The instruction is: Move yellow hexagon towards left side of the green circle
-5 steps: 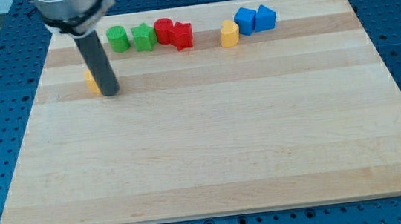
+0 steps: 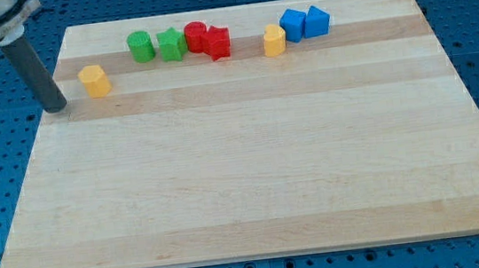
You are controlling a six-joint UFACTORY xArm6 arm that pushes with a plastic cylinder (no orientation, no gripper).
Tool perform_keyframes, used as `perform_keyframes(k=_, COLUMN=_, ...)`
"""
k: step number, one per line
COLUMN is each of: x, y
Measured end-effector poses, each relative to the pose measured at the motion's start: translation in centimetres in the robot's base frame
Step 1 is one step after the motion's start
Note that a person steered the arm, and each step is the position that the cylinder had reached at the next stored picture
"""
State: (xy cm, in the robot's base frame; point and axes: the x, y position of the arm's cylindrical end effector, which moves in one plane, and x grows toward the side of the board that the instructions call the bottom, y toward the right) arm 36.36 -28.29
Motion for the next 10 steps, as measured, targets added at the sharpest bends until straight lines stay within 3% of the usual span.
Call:
perform_keyframes(k=5, x=-0.4, y=7.1)
perform_keyframes(k=8, x=0.4, y=4.2)
perform_keyframes(k=10, x=-1.1, y=6.8)
